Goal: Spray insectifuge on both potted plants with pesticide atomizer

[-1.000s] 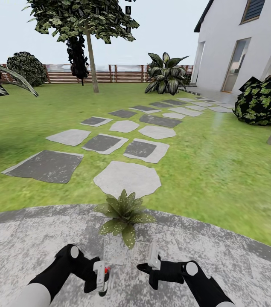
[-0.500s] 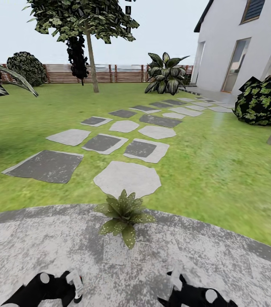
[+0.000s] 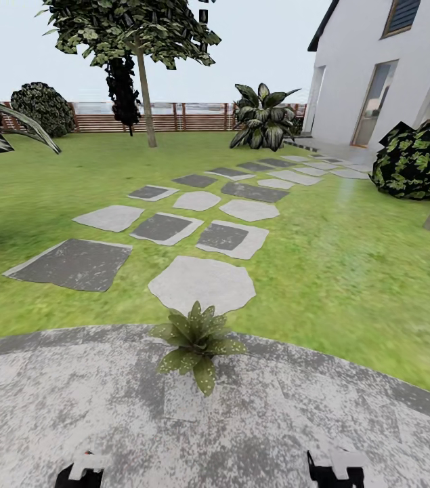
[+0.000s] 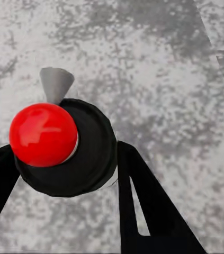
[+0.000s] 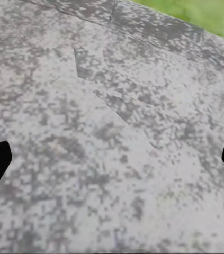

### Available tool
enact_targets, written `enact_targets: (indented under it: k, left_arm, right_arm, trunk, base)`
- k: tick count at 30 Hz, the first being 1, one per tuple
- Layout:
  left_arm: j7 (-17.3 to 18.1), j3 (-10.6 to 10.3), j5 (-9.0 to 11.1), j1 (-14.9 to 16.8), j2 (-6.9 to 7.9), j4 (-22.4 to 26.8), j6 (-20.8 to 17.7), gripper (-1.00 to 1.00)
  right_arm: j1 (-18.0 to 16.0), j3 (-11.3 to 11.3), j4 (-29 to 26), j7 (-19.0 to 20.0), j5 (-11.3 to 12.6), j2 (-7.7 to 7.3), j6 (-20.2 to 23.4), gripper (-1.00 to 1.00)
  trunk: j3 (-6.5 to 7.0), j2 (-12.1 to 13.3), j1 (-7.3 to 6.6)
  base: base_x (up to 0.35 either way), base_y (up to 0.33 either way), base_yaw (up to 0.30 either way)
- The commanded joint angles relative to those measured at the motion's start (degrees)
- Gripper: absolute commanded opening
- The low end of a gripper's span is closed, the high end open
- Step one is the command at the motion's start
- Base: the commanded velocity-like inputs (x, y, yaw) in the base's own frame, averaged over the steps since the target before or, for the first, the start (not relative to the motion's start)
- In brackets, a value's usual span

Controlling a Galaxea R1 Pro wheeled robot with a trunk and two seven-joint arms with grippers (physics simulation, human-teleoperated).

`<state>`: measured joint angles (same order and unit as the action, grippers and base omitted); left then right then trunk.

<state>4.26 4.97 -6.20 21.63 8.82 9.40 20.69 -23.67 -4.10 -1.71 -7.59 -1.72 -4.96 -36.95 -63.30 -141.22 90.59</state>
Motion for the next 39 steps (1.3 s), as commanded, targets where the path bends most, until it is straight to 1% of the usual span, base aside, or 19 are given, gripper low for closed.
enact_targets:
  k: [1,2,4,5,7,12,25,28,29,30,32,34,39]
  left_arm:
    - [0.1,0.6,-0.5,0.0,-0.45,-0.6,0.2,-1.00]
    - [0.0,0.6,-0.7,0.0,-1.19,-1.1,0.2,-1.00]
    - [0.0,0.5,-0.9,0.0,-1.88,-1.4,0.2,-1.00]
    - [0.2,0.4,-0.9,0.0,-1.99,-1.5,0.2,-1.00]
    - [0.7,0.4,-0.8,0.0,-2.12,-1.6,0.4,-1.00]
    - [0.6,0.5,-0.3,0.0,-2.29,-1.7,0.4,-1.00]
    - [0.7,0.6,-0.3,0.0,-2.34,-2.5,0.4,-1.00]
    - [0.7,0.6,-0.4,0.0,-3.16,-3.0,0.4,-1.00]
    - [0.7,0.6,-0.4,0.0,-3.36,-3.1,0.4,-1.00]
    - [0.7,0.6,-0.4,0.0,-3.39,-3.1,0.4,-1.00]
    - [0.7,0.6,-0.3,0.0,-3.37,-3.2,0.4,-1.00]
    - [0.4,0.7,-0.3,-0.8,-3.31,-3.1,0.4,-1.00]
    - [0.2,0.7,-0.3,-1.1,-3.50,-3.2,0.4,-1.00]
  right_arm:
    - [0.0,-0.5,0.1,-0.5,0.7,-0.04,-0.1,1.00]
    - [0.0,-0.6,0.1,-0.5,1.4,-0.01,-0.1,1.00]
    - [0.0,-0.6,0.1,-0.6,2.0,0.07,-0.1,1.00]
    - [0.0,-0.6,0.1,-0.6,2.1,0.15,-0.1,1.00]
    - [0.0,-0.6,0.0,-0.6,2.4,0.34,-0.1,1.00]
    - [0.0,-0.4,-0.1,-0.5,2.6,0.40,-0.1,1.00]
    - [0.0,-0.5,-0.1,-0.6,2.7,0.39,-0.1,1.00]
    - [0.0,-0.4,-0.1,-0.6,2.8,0.39,-0.1,1.00]
    - [0.0,-0.5,-0.1,-0.6,3.2,0.46,-0.1,1.00]
    - [0.0,-0.5,-0.1,-0.6,4.3,0.51,-0.1,1.00]
    - [0.0,-0.5,-0.1,-0.6,6.5,0.49,0.0,1.00]
    - [0.0,-0.5,0.0,-0.6,9.4,0.49,0.0,1.00]
    - [0.0,-0.4,0.0,-0.6,10.2,0.33,0.0,1.00]
  trunk:
    - [-0.04,0.0,-0.01]
    - [-0.04,0.0,-0.01]
    - [-0.04,0.0,-0.01]
    - [-0.04,0.0,-0.01]
    - [-0.04,0.0,-0.01]
    - [-0.04,0.0,-0.01]
    - [-0.04,0.0,-0.01]
    - [-0.04,0.0,-0.01]
    - [-0.04,0.0,-0.01]
    - [-0.04,0.0,-0.01]
    - [-0.04,0.0,-0.01]
    - [-0.04,0.0,-0.01]
    - [-0.04,0.0,-0.01]
  base:
    - [0.000,0.000,0.000]
    - [0.000,0.000,0.000]
    - [0.000,0.000,0.000]
    - [0.000,0.000,0.000]
    - [0.000,0.000,-0.006]
    - [0.000,0.000,-0.072]
    - [-0.006,0.003,-0.287]
    - [-0.204,0.125,-0.300]
    - [-0.264,0.188,-0.300]
    - [-0.272,0.211,-0.300]
    - [-0.276,0.225,-0.300]
    - [-0.277,0.233,-0.300]
    - [-0.190,0.165,-0.300]
